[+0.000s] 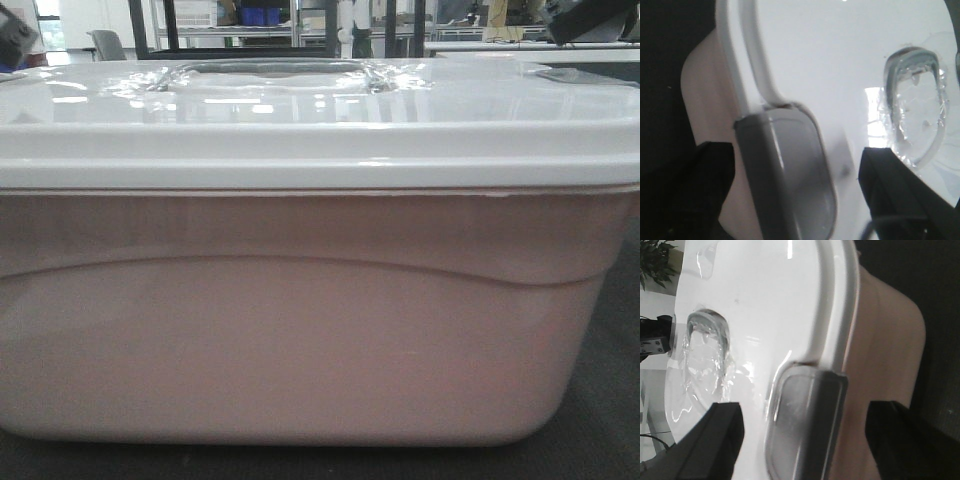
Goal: Grab white bin and place on right shelf
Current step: 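Close both grippers on the grey latches at opposite bin ends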
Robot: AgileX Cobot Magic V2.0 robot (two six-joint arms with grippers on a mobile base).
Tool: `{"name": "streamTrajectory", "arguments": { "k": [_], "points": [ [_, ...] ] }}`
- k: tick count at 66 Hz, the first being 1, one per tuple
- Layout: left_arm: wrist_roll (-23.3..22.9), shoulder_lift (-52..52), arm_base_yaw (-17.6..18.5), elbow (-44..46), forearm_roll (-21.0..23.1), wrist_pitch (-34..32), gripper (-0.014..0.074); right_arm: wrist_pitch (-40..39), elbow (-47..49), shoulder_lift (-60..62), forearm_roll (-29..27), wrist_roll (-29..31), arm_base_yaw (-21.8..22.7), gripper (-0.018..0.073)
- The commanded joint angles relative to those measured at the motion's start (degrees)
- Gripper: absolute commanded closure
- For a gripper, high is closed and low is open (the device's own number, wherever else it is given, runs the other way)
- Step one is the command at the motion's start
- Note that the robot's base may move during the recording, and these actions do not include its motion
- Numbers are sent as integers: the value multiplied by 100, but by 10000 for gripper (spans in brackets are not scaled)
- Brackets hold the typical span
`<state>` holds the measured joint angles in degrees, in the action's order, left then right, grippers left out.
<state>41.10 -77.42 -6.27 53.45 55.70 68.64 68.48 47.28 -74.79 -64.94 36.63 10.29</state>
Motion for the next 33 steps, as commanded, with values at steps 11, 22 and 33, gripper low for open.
{"name": "streamTrajectory", "arguments": {
  "k": [11,22,33],
  "points": [
    [-51,-26,36,140,466,141,178,567,130,100,-444,90,15,-41],
    [-51,-26,36,140,466,235,178,525,130,95,-444,90,-214,-41],
    [-41,-26,36,140,466,286,178,254,130,95,-444,90,-376,-41]
  ]
}}
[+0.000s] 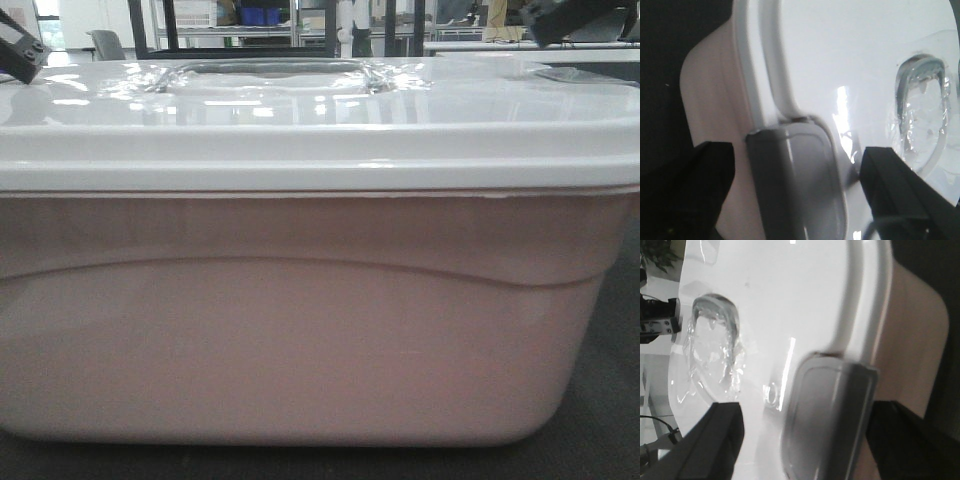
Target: Grab white bin and place on right shelf
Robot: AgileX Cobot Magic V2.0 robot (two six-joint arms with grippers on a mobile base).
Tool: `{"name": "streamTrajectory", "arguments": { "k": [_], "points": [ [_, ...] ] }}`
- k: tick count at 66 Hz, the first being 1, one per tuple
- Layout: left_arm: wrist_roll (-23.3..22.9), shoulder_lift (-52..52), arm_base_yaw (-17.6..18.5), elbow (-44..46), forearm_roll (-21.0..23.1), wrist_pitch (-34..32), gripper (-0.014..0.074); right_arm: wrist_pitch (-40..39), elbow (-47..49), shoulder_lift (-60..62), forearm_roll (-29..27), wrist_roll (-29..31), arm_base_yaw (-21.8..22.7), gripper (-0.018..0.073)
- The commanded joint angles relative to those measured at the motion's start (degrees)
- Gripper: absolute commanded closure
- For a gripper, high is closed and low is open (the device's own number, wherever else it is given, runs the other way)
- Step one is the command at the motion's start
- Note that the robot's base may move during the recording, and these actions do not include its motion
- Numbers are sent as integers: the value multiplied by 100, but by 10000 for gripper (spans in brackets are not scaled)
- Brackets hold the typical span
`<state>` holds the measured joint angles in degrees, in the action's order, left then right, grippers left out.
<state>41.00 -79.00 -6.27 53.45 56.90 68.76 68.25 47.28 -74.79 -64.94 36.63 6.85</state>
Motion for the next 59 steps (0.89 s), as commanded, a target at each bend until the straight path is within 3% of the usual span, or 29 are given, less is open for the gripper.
{"name": "streamTrajectory", "arguments": {
  "k": [1,59],
  "points": [
    [-31,132,36,140,345,274,178,268,130,95,-444,90,-31,-41],
    [16,132,36,140,345,296,178,106,130,-66,-506,90,-31,-41]
  ]
}}
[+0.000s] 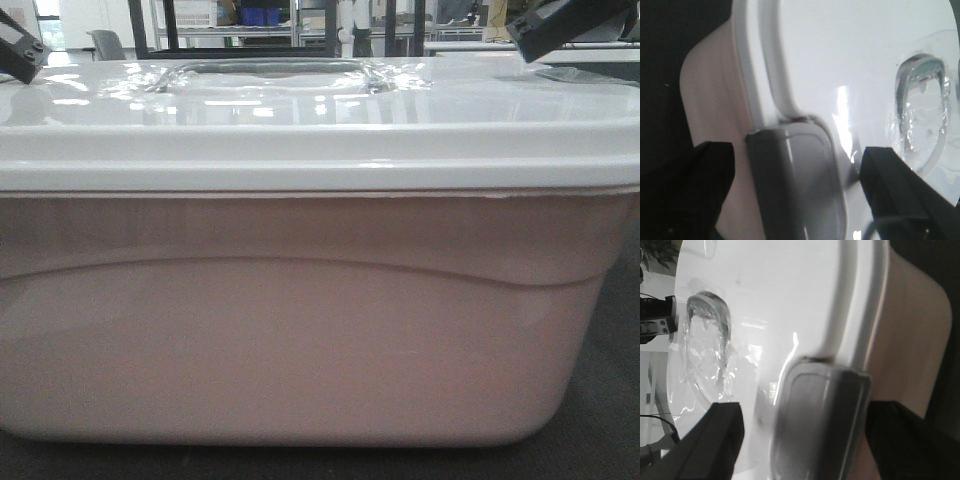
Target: Grab white bin and place on right shelf
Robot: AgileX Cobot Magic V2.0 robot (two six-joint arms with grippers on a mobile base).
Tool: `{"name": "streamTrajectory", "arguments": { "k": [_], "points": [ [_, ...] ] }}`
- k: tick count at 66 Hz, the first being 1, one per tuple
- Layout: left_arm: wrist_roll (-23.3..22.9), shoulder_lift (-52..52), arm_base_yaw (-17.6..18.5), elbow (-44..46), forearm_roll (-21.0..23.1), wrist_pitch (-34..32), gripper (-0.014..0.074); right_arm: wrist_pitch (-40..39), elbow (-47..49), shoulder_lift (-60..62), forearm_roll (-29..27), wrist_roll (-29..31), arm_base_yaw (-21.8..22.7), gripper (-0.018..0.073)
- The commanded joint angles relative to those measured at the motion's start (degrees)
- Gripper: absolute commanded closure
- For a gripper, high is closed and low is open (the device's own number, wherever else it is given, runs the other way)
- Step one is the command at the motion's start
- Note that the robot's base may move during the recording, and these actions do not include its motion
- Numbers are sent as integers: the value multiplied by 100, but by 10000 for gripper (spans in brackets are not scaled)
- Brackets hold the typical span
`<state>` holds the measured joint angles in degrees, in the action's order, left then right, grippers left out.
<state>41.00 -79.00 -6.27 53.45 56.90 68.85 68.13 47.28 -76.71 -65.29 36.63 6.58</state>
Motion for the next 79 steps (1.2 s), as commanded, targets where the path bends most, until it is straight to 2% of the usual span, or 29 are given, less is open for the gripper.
{"name": "streamTrajectory", "arguments": {
  "k": [1,33,52,79],
  "points": [
    [16,132,36,140,345,286,178,110,130,126,-473,90,-5,-41],
    [16,132,36,140,345,286,178,21,130,126,-551,81,-5,-40],
    [16,132,36,140,345,286,178,54,130,126,-556,81,-5,54],
    [16,132,36,140,345,286,178,60,130,126,-556,81,-5,54]
  ]
}}
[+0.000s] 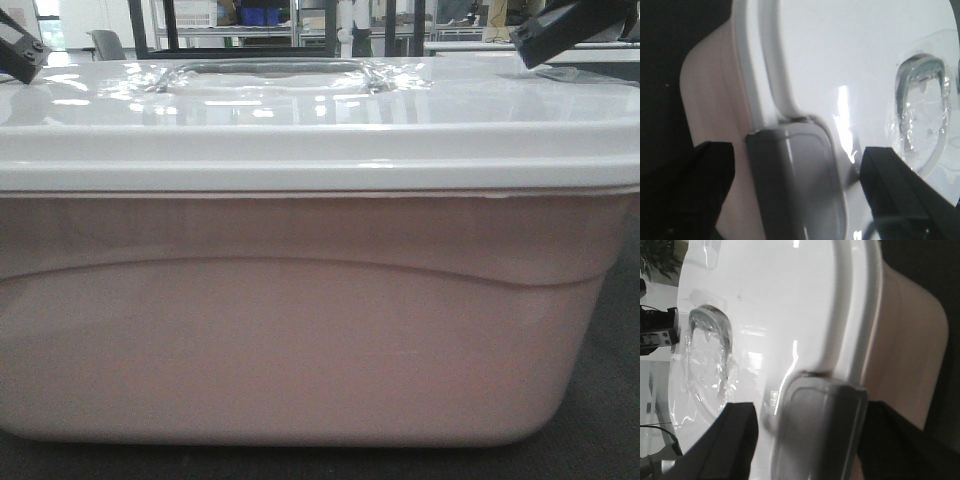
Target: Grab white bin and place on right shelf
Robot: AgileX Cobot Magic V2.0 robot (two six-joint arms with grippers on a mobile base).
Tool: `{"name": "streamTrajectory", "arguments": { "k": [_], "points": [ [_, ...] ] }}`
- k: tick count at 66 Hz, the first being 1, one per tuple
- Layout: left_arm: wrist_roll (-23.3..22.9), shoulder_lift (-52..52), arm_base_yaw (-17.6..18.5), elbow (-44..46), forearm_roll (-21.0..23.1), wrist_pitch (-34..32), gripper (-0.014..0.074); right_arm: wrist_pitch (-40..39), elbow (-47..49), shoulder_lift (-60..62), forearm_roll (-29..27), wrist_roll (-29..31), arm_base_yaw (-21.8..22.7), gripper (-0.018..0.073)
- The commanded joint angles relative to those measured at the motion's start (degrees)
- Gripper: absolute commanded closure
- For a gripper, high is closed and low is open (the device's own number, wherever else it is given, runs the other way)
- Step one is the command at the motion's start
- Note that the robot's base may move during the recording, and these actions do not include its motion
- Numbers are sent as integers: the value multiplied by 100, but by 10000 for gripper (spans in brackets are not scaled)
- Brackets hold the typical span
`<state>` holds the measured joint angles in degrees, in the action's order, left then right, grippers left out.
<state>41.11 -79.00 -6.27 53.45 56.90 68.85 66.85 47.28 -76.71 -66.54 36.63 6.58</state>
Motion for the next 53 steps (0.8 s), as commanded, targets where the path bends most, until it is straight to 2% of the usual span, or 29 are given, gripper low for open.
{"name": "streamTrajectory", "arguments": {
  "k": [1,9,22,43,53],
  "points": [
    [4,132,36,140,345,286,178,189,130,126,-431,81,-5,54],
    [8,132,36,140,345,286,178,194,130,126,-431,81,-5,57],
    [8,132,36,140,345,286,178,206,130,126,-431,81,-5,133],
    [8,132,36,140,345,313,180,211,130,126,-431,81,-5,136],
    [8,132,36,140,345,313,251,229,130,126,-431,81,-5,136]
  ]
}}
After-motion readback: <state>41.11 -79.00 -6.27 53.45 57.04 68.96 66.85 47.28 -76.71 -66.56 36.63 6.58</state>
